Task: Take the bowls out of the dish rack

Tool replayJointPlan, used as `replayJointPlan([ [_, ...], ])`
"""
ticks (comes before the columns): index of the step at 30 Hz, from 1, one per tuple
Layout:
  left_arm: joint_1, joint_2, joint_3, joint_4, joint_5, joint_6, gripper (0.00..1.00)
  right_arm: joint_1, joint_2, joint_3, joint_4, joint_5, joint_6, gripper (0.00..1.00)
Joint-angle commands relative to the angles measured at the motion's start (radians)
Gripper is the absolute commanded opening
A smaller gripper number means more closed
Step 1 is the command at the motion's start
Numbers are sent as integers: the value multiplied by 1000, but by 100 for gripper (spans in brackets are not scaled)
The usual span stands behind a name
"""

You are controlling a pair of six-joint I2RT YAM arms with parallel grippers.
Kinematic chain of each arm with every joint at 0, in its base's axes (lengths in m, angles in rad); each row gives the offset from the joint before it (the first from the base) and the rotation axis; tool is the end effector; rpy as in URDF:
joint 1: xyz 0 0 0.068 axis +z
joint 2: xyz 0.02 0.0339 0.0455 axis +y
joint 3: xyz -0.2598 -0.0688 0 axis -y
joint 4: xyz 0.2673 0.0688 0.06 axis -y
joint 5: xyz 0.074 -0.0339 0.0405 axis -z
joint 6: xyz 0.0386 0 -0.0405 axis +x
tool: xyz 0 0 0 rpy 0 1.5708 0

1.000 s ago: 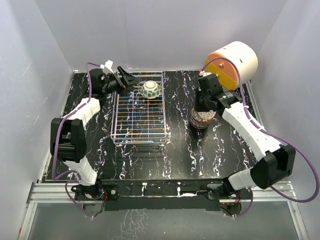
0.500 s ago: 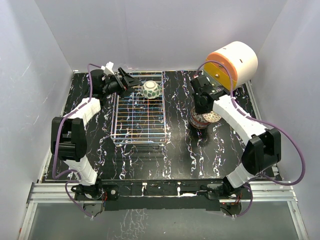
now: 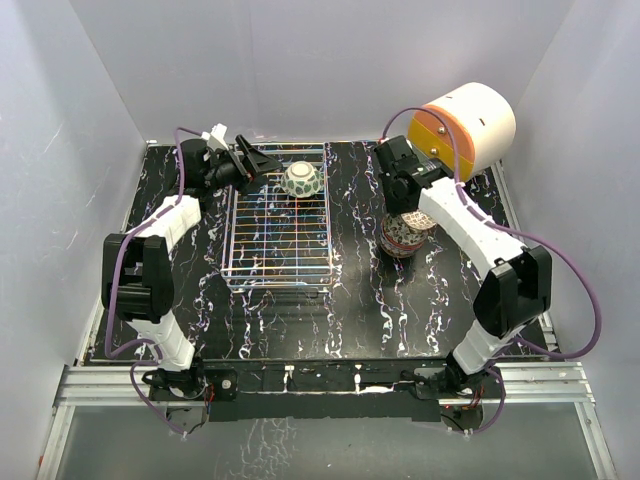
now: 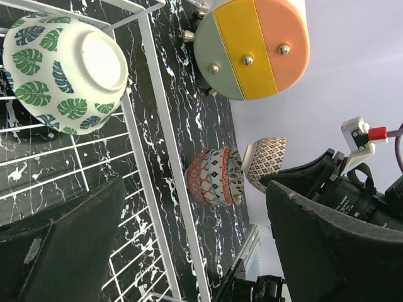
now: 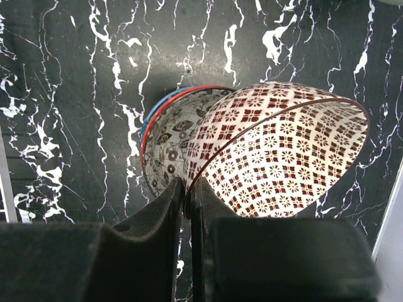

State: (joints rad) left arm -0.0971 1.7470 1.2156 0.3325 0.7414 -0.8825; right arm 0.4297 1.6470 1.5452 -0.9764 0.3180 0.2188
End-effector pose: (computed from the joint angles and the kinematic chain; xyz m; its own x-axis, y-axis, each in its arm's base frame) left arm 0.4223 -0.0673 0.2653 -0.6890 -0.5052 -0.5196 0.3121 0.4403 -0.8419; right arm 0.3361 0.1407 0.3076 -0.8386 -0.1575 -0.5214 -0.0812 0.9827 -0.1663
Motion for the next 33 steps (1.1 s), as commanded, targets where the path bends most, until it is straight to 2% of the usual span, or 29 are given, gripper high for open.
replayJointPlan([
  [1, 13, 8, 35, 3, 17, 5, 91, 19, 27, 65, 16, 41, -28, 8],
  [20, 25, 28, 36, 4, 32, -2, 92, 71, 133, 122, -106, 32, -72, 7],
  [33, 30, 33, 30, 23, 41, -16, 92, 80, 158, 126, -130, 29, -99, 8],
])
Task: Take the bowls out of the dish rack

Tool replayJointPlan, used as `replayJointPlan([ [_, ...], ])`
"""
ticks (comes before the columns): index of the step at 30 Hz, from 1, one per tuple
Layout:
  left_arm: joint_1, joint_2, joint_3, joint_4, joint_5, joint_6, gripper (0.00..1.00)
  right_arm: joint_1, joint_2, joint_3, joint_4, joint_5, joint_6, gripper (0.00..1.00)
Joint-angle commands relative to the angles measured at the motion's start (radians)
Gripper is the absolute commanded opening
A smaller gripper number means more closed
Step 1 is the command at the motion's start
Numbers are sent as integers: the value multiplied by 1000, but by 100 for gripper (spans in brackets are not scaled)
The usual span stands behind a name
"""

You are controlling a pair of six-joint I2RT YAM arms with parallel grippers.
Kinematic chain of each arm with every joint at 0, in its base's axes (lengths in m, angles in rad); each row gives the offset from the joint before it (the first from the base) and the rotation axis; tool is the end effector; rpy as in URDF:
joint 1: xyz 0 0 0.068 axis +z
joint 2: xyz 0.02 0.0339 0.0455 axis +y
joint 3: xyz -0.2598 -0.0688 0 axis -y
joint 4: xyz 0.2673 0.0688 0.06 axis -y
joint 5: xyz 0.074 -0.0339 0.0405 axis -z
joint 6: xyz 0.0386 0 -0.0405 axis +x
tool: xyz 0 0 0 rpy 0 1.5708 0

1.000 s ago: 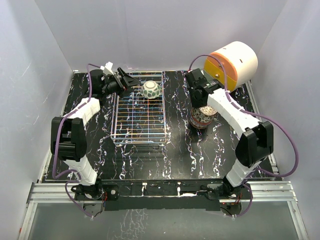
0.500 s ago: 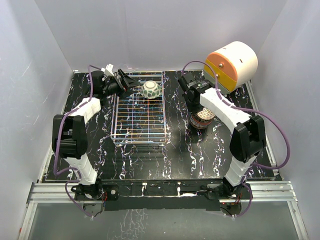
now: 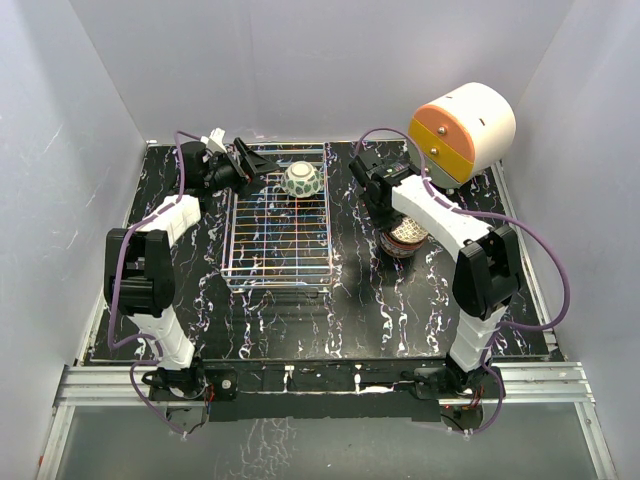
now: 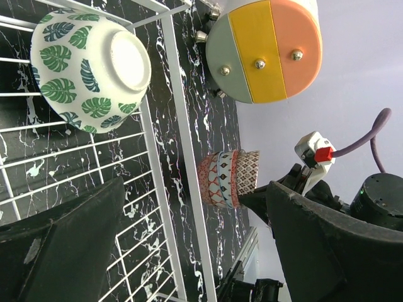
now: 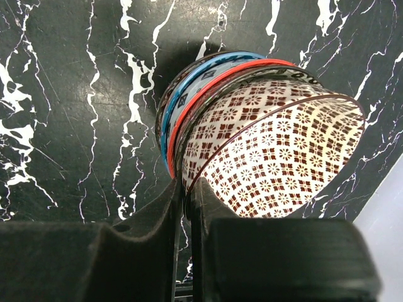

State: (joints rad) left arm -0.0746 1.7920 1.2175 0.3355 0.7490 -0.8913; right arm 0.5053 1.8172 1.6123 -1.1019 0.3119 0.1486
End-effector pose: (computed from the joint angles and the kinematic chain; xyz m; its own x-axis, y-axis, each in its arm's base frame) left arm 0.4302 -0.0585 0.2479 -0.7040 -0.5187 -0.4851 0.2652 0.4417 -0.8571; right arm 0.3437 0.1766 0.2629 -0.8932 -0.3331 -0.3019 -0.2613 0.9312 -0.2543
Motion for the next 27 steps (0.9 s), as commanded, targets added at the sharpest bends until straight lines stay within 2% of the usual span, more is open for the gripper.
replayJointPlan([
  [1, 7, -11, 28, 22, 34, -9, 92, 4, -11, 56, -3, 38, -30, 9],
  [6, 6, -11, 27, 23, 35, -11, 92, 4, -9, 42, -5, 23, -29, 21],
  [9, 7, -6, 27, 30, 39, -17, 92, 4, -13, 40, -4, 18, -27, 31],
  [17, 7, -3, 24, 31, 38, -19, 92, 6, -65, 68, 11, 41, -12, 33],
  [27, 7, -8, 41, -39, -13, 37, 92, 6, -207, 19, 156, -40, 26, 32],
])
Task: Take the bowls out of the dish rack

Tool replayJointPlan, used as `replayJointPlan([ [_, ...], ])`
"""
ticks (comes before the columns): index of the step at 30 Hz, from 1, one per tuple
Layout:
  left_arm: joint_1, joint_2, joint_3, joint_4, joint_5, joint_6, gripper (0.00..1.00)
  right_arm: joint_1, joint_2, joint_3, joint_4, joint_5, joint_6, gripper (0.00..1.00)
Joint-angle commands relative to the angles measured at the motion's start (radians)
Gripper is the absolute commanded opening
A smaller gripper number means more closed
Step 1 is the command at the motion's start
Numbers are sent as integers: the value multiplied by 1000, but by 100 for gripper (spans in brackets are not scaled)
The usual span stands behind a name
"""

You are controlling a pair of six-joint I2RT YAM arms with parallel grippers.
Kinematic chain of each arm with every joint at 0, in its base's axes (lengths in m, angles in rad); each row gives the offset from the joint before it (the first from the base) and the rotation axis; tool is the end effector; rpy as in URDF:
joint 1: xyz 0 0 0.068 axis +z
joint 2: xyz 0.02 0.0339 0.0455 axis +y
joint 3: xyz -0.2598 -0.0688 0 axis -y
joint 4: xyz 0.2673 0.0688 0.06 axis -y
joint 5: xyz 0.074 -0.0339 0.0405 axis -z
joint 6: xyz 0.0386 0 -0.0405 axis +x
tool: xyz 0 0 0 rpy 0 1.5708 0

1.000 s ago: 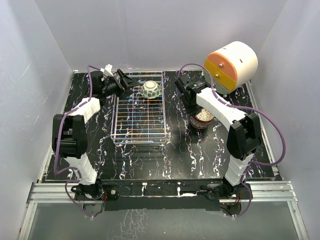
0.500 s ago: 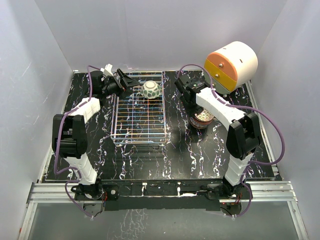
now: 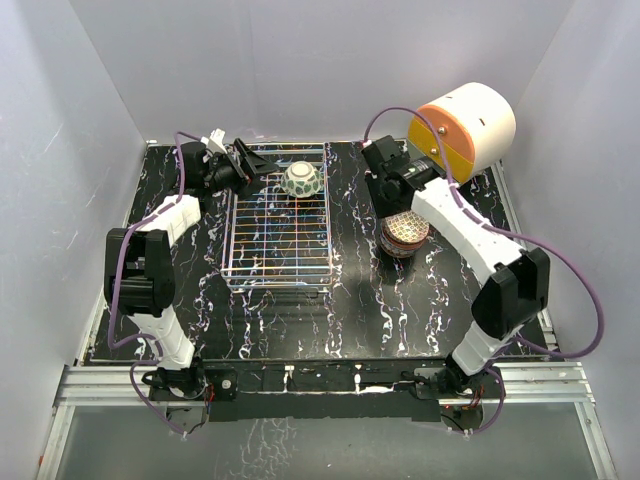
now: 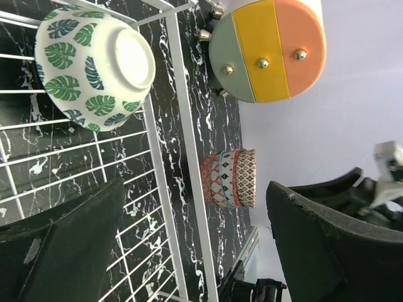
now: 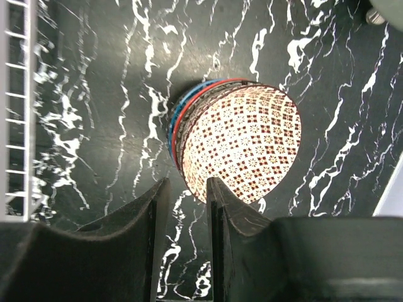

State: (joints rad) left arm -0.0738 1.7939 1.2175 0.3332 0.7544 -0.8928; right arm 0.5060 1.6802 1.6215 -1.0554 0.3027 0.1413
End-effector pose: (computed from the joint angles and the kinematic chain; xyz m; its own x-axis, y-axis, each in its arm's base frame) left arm 0.4303 -0.0583 0.2469 -0.7088 -0.5167 -0.4803 0.2624 0.4389 -0.8594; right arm 0.3271 0.1681 0.3165 -0.8262 -0.3041 -0.4743 -0.2336 0.9509 -0.2028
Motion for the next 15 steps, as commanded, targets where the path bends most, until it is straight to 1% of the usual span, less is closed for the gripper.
replayJointPlan([
  [1, 6, -11, 46, -51, -28, 51, 92, 5, -79, 1, 130, -48, 39, 32],
  [3, 4, -13, 59, -102, -58, 89, 92, 4, -100, -19, 184, -91, 46, 32],
  [6, -7, -13, 81, -180, -118, 156, 94, 5, -124, -52, 255, -108, 69, 32],
  [10, -56, -11, 106, -276, -217, 233, 94, 5, -154, -99, 310, -130, 89, 32],
  [11, -74, -13, 121, -307, -252, 262, 94, 4, -172, -119, 325, -137, 94, 32],
  [15, -160, -21, 186, -439, -468, 420, 94, 5, -240, -231, 387, -159, 111, 32],
])
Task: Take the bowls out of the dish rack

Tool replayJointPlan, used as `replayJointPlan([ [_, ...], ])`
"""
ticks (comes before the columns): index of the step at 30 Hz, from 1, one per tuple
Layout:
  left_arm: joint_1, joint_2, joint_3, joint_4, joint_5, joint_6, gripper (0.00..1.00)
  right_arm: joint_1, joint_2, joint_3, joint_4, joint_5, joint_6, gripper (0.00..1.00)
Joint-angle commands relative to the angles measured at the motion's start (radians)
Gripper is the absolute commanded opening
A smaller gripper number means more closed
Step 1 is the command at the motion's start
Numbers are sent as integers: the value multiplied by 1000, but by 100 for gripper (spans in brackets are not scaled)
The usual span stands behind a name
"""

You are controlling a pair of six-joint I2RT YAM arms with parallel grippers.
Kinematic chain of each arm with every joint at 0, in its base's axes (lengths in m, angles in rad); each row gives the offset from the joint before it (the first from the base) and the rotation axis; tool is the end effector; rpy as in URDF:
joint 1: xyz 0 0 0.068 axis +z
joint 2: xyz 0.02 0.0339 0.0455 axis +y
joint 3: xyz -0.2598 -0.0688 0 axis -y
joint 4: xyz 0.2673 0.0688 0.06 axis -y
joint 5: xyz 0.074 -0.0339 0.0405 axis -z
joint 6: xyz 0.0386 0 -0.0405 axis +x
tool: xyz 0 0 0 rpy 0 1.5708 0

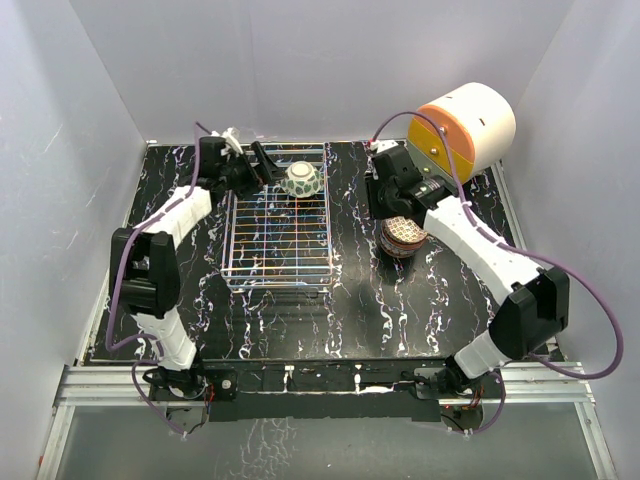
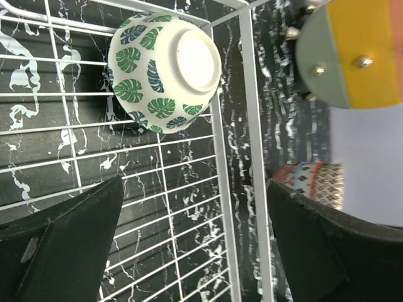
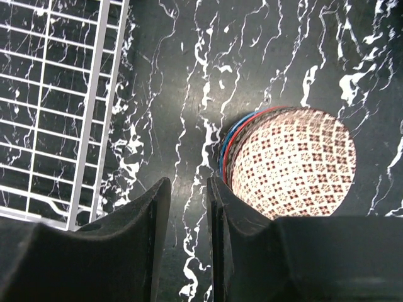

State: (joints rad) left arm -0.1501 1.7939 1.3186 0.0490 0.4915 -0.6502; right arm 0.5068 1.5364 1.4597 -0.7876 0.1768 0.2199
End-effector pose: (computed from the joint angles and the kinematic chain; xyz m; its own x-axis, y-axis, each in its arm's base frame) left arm 0.4333 -0.0840 0.2532 -0.6624 -0.4396 -0.6066 0.1956 0.6801 -0.7065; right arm 0.3136 0.1663 0.3273 -0.7315 -0.1605 -0.6627 -0.2238 0.9746 0.0110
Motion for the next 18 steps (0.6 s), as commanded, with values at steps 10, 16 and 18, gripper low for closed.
replayJointPlan([
  [10, -288, 110, 301, -268, -608, 401, 96, 4, -279, -257, 204, -54, 59, 59],
  [16, -329, 235, 437, -314, -706, 446, 96, 2, -383, -289, 175, -1, 58, 65],
  [18, -340, 273, 476, -335, -770, 472, 95, 2, -413, -308, 176, 12, 58, 65],
])
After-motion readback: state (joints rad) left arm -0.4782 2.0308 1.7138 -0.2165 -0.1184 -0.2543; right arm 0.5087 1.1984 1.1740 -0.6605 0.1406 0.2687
